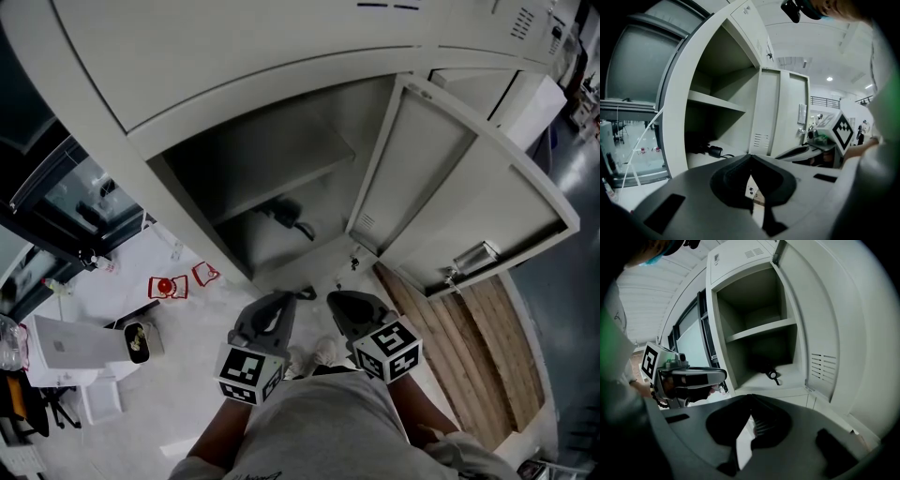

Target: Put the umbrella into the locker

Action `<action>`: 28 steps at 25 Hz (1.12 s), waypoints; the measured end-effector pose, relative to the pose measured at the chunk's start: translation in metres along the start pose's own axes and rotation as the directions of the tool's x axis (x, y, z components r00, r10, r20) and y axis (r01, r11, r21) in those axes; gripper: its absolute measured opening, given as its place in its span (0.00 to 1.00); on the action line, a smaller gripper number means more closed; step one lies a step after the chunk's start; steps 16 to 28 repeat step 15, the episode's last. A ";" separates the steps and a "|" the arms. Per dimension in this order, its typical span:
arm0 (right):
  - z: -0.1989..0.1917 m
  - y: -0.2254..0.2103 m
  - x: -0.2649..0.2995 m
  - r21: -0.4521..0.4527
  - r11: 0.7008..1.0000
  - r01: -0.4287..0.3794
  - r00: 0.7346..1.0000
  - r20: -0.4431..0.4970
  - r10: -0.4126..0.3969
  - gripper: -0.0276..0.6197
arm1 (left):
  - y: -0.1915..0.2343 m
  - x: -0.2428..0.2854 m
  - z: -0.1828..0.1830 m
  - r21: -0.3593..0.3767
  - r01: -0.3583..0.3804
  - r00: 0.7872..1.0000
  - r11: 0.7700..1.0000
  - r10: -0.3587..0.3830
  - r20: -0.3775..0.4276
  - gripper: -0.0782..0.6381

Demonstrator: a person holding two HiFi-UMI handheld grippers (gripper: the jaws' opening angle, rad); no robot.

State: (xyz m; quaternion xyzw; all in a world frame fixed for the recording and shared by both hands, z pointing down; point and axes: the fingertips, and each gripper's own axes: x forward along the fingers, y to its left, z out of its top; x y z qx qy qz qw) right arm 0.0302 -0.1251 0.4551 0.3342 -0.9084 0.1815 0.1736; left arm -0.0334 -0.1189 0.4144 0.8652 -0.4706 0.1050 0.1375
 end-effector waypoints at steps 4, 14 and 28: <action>-0.001 0.001 0.001 0.005 1.000 -0.008 1.000 -0.001 0.008 0.09 | -0.002 0.002 -0.003 0.004 0.001 1.000 1.000 -0.001 -0.009 0.13; -0.006 0.003 0.004 0.000 1.000 -0.022 0.999 -0.026 0.022 0.09 | -0.005 0.001 -0.003 0.011 0.009 1.000 1.000 -0.008 -0.015 0.13; -0.007 0.003 0.004 0.000 1.000 -0.023 0.999 -0.033 0.023 0.09 | -0.005 0.001 -0.003 0.010 0.009 1.000 1.000 -0.008 -0.015 0.13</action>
